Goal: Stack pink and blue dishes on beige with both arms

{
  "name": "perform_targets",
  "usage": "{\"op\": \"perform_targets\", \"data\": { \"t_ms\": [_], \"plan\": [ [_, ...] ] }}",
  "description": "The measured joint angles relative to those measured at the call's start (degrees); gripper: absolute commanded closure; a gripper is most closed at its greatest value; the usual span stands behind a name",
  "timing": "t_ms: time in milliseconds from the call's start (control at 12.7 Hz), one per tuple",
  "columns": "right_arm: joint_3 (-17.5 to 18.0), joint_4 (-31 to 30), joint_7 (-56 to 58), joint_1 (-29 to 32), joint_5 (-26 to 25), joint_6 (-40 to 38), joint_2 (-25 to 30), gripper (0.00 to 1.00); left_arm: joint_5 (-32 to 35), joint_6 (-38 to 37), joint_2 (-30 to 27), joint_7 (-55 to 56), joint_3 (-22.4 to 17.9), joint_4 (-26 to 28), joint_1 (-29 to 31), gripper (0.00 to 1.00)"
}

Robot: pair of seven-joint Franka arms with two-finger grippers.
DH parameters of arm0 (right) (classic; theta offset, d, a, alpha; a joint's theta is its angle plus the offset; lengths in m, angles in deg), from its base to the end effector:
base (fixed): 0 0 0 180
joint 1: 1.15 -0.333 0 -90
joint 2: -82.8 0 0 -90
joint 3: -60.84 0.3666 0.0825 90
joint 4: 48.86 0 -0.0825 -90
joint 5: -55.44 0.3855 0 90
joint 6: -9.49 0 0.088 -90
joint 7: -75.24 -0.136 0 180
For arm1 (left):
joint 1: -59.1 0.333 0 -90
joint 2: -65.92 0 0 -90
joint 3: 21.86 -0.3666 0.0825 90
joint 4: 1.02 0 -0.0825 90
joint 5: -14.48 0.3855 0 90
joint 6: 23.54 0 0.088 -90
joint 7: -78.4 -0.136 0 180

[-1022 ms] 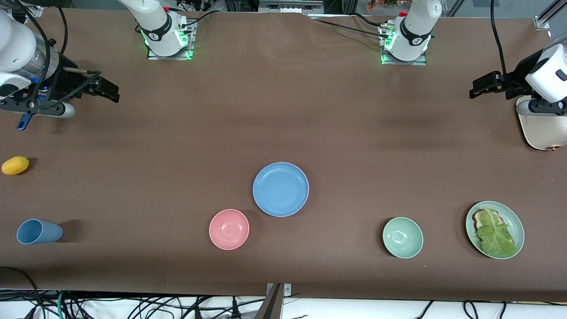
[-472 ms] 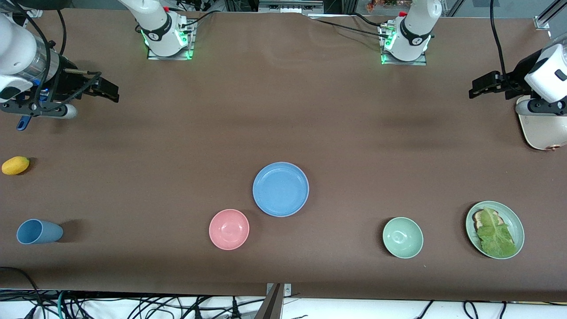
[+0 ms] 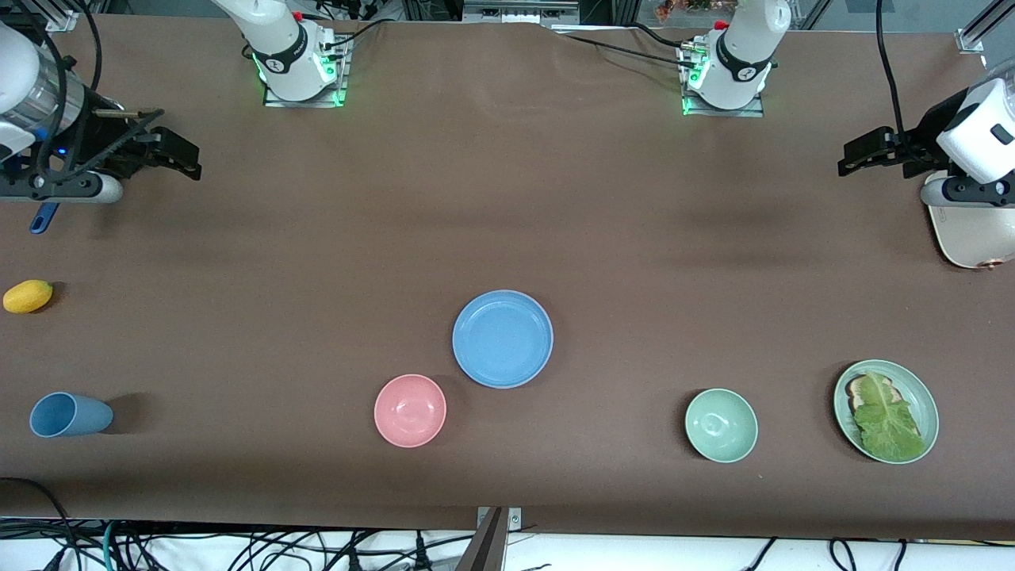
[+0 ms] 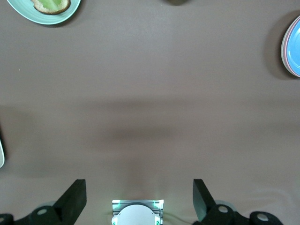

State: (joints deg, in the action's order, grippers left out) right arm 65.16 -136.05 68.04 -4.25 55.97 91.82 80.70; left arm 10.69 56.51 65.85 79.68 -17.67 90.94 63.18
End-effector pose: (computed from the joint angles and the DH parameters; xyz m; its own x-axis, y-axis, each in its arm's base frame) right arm 0.5465 0.0717 0.6380 0.9926 0.0044 -0.1216 0.0048 -1.0000 0.0033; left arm 0.5283 -0.0109 0.6186 0.9785 0.0090 -0.2062 0.0221 -0.9979 0.0614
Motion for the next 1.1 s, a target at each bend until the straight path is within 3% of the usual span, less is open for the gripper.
{"op": "perform_targets", "data": {
  "t_ms": [1100],
  "plan": [
    [-0.2,0.4,1.1,-0.1,-0.6,4.4,-1.8,0.00,0.0,0.0,0.0,0.0,0.0,0.0,-0.1,0.00]
  ]
}}
